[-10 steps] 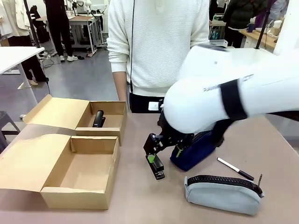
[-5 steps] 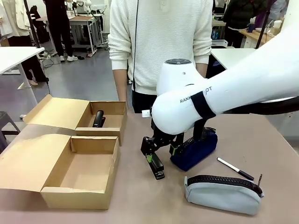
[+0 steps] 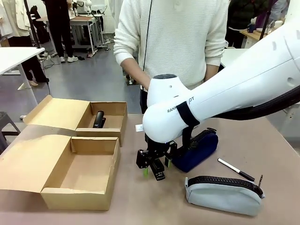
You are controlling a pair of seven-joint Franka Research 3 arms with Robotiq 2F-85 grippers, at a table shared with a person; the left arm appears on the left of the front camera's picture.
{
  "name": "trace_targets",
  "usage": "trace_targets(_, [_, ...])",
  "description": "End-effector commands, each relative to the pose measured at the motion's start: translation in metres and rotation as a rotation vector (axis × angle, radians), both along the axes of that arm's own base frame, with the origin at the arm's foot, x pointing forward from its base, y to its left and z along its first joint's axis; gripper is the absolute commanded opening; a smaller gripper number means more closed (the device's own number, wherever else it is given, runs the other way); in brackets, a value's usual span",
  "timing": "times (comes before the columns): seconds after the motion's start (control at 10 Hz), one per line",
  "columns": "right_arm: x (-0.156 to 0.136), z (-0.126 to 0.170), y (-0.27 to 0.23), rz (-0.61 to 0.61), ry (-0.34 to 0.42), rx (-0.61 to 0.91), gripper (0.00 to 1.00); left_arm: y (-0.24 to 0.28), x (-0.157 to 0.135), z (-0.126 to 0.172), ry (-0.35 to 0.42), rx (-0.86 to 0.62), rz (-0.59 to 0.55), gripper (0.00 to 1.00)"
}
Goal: Place items inside the box.
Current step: Pick up a Pencil pouch or Stapler and place it inside the Mailer Box closest to the robot.
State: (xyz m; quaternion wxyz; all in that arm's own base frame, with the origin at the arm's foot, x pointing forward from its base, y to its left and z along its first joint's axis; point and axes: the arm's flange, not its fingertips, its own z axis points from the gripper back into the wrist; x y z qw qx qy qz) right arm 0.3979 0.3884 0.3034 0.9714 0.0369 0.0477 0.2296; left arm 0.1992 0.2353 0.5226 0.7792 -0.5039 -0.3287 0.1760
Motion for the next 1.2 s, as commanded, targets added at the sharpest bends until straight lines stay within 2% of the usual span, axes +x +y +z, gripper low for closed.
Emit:
trace_targets(0.0, [0.002,-0.004,0.005,0.029,0.001,-0.051,1.0,-0.001,0.0,0.001,-0.025,0.002,-0.006,1.0])
trace_targets(0.3, [0.005,-0.002,0.007,0.041,0.002,-0.05,1.0,-0.001,0.0,0.001,-0.025,0.002,-0.006,1.0])
trace_targets(0.4, [-0.001,-0.003,0.005,0.073,-0.013,-0.052,0.44,-0.001,0.0,0.001,-0.025,0.002,-0.006,1.0])
trace_targets(0.5, [0.001,-0.003,0.008,0.071,-0.019,-0.037,0.44,-0.001,0.0,0.001,-0.025,0.002,-0.006,1.0])
trace_targets(0.6, [0.002,-0.003,0.01,0.071,-0.017,-0.033,0.0,-0.001,0.0,0.001,-0.025,0.002,-0.006,1.0])
trace_targets(0.7, [0.002,-0.004,0.011,0.074,-0.018,-0.04,0.37,-0.001,0.0,0.001,-0.025,0.002,-0.006,1.0])
trace_targets(0.8, [-0.001,-0.006,0.01,0.08,-0.015,-0.046,0.0,-0.001,0.0,0.001,-0.025,0.002,-0.006,1.0])
trace_targets(1.1, [-0.001,-0.005,0.009,0.07,-0.016,-0.054,0.0,-0.001,0.0,0.001,-0.025,0.002,-0.006,1.0])
